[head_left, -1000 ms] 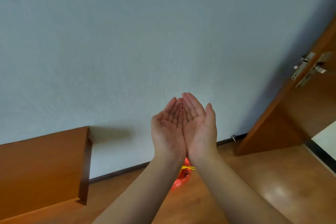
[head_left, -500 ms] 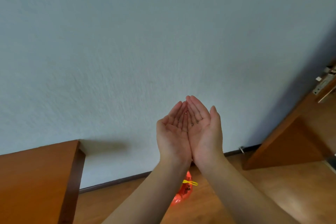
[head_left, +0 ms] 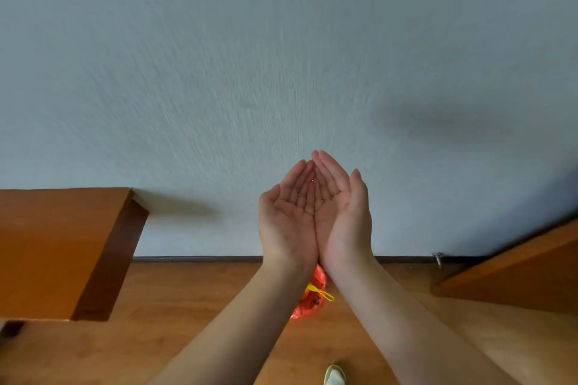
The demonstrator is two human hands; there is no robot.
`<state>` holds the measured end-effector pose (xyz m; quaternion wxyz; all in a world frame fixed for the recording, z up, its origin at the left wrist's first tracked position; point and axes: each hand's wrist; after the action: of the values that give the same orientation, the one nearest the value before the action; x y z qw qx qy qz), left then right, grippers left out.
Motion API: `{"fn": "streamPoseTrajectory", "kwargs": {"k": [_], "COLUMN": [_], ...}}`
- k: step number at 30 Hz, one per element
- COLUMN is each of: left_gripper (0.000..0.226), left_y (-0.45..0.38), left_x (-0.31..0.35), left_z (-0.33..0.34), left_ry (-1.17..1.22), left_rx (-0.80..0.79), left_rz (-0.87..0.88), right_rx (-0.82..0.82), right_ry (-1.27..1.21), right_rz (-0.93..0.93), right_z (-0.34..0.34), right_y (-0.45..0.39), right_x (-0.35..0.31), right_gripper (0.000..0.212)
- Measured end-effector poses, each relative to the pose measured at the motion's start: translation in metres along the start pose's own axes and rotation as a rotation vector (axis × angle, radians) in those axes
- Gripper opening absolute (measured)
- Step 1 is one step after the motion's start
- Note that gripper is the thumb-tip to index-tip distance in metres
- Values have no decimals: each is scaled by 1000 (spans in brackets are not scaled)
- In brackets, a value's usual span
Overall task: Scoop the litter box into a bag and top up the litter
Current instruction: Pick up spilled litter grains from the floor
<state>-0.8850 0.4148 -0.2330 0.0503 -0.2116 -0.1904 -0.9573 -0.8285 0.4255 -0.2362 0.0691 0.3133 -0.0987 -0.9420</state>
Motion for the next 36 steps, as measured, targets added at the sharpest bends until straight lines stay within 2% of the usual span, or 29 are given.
{"fn": "streamPoseTrajectory", "kwargs": {"k": [8,17,27,36], "left_gripper": [48,47,46,45], "left_y": [-64,-128,-204,-258], "left_x": [-35,-95,-183,-222], "left_z": [-78,-230,-399,-505], "left_ry": [-15,14,76,39], "left_rx": [19,57,91,76], "left_rz": [-9,-31,-56,-6], "right_rx": [27,96,161,135], "right_ry": [-5,-129,-93,-77], "right_rz": [-2,59,90,129], "right_z": [-74,-203,-363,-447], "right_y": [-53,-100,-153,-191], "right_x": [62,174,289,368], "right_gripper": [56,57,58,58]}}
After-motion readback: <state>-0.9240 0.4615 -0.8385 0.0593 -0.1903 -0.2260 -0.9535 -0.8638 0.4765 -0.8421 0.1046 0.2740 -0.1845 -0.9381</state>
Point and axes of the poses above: each hand's wrist, its own y-axis away from the middle knuckle, its own z-axis out of the palm, x = y × z, and after that the axes turned 4 degrees about z, right-handed
